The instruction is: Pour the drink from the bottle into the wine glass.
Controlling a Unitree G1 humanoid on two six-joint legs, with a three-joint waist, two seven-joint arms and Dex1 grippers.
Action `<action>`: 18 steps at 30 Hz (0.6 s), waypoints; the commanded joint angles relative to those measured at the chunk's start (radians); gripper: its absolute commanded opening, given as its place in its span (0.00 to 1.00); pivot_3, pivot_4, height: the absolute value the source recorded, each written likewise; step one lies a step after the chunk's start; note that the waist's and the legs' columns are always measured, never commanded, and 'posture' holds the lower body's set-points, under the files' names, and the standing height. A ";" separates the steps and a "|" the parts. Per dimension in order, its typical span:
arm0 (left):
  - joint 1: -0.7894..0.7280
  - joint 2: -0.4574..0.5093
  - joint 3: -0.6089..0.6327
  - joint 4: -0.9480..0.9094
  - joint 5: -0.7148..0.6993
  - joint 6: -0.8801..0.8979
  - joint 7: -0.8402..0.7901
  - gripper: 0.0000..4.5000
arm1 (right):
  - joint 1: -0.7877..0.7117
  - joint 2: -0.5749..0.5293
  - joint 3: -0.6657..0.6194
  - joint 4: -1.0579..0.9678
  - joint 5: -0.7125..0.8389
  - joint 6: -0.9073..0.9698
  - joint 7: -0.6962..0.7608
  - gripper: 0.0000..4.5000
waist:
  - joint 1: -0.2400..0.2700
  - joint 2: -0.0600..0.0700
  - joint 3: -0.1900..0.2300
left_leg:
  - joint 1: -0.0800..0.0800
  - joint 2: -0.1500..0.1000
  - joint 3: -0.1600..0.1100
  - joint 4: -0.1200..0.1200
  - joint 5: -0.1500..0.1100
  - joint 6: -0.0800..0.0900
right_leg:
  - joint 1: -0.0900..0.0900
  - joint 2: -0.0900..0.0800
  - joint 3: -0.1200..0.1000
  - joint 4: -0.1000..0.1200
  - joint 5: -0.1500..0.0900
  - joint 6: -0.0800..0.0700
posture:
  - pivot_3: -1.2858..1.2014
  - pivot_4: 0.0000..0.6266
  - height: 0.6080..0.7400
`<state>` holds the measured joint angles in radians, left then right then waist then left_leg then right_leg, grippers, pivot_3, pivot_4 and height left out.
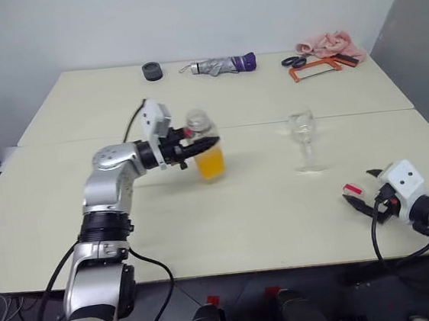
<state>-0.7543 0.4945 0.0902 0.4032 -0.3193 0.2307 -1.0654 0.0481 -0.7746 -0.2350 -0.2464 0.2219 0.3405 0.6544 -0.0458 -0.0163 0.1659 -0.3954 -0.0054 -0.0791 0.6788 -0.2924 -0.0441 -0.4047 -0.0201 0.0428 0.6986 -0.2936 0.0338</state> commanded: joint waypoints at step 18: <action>-0.105 0.056 0.175 0.354 0.107 -0.192 0.565 0.40 | -0.704 0.428 0.529 -0.017 0.058 0.298 -0.069 1.00 | 0.013 -0.003 -0.001 | -0.004 -0.002 -0.003 0.001 0.003 -0.005 | -0.002 -0.009 -0.004 -0.001 0.001 0.000 | 0.52 0.24 1.00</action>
<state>-0.8132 0.5370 0.2509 0.7667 -0.2168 0.0776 -0.5156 -0.6265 -0.3542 0.2900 -0.2594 0.2949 0.6550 0.5874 -0.0332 -0.0197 0.1647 -0.3997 -0.0079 -0.0824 0.6797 -0.2897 -0.0489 -0.4068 -0.0291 0.0388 0.6969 -0.2930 0.0342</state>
